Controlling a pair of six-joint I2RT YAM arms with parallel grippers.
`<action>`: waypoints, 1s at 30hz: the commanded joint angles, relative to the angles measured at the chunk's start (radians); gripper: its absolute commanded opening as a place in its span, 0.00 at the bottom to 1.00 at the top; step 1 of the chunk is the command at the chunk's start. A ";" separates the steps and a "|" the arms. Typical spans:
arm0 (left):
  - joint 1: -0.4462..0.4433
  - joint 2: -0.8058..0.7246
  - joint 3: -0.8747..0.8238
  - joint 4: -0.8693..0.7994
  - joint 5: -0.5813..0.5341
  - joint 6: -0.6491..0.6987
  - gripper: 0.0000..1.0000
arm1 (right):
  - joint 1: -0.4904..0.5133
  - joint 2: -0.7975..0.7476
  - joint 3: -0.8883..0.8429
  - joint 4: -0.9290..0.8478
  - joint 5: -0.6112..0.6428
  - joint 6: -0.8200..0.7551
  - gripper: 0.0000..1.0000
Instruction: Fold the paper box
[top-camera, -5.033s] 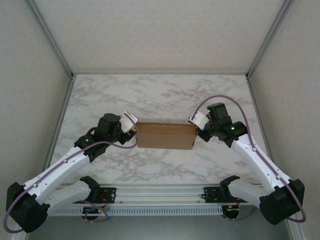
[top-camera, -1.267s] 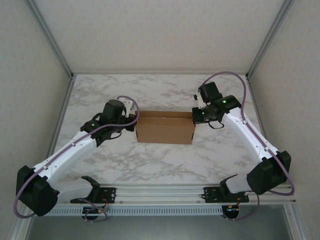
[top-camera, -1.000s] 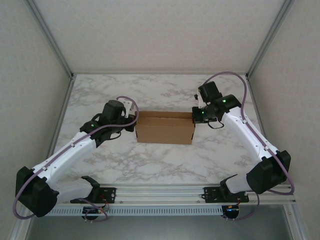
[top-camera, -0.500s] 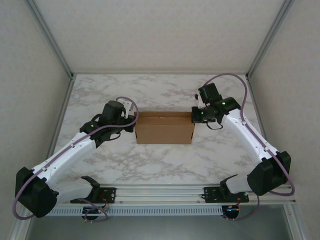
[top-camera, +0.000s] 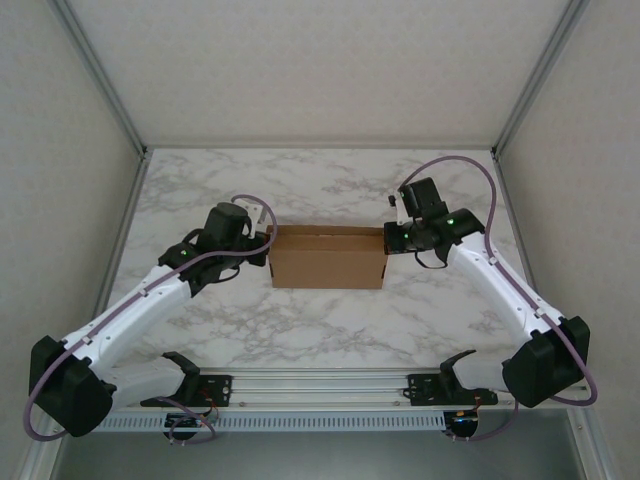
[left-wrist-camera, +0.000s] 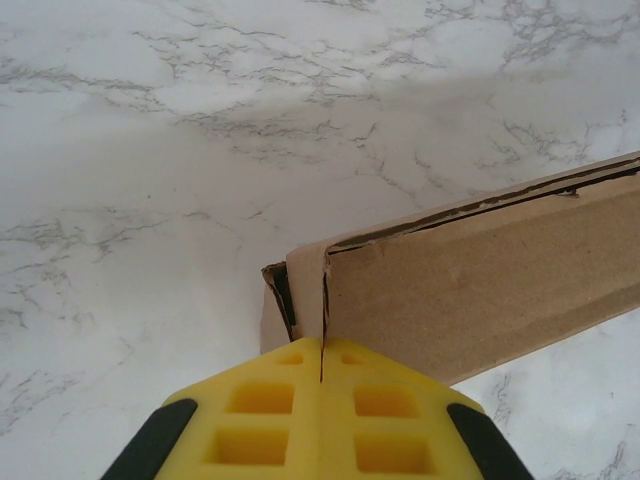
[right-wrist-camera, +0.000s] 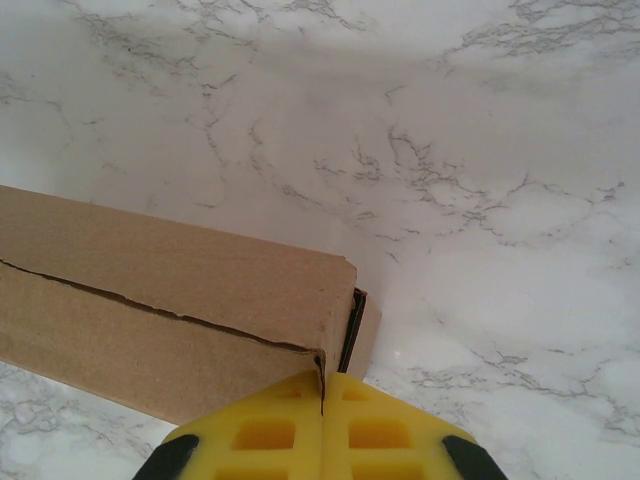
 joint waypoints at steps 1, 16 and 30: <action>0.002 -0.024 -0.015 -0.009 -0.045 0.001 0.00 | 0.013 0.004 -0.034 -0.076 0.017 -0.020 0.00; -0.020 -0.101 -0.192 0.114 -0.021 -0.101 0.00 | 0.043 -0.109 -0.157 0.052 0.067 0.020 0.00; -0.089 -0.071 -0.250 0.107 -0.093 -0.099 0.00 | 0.060 -0.172 -0.304 0.157 0.080 0.101 0.05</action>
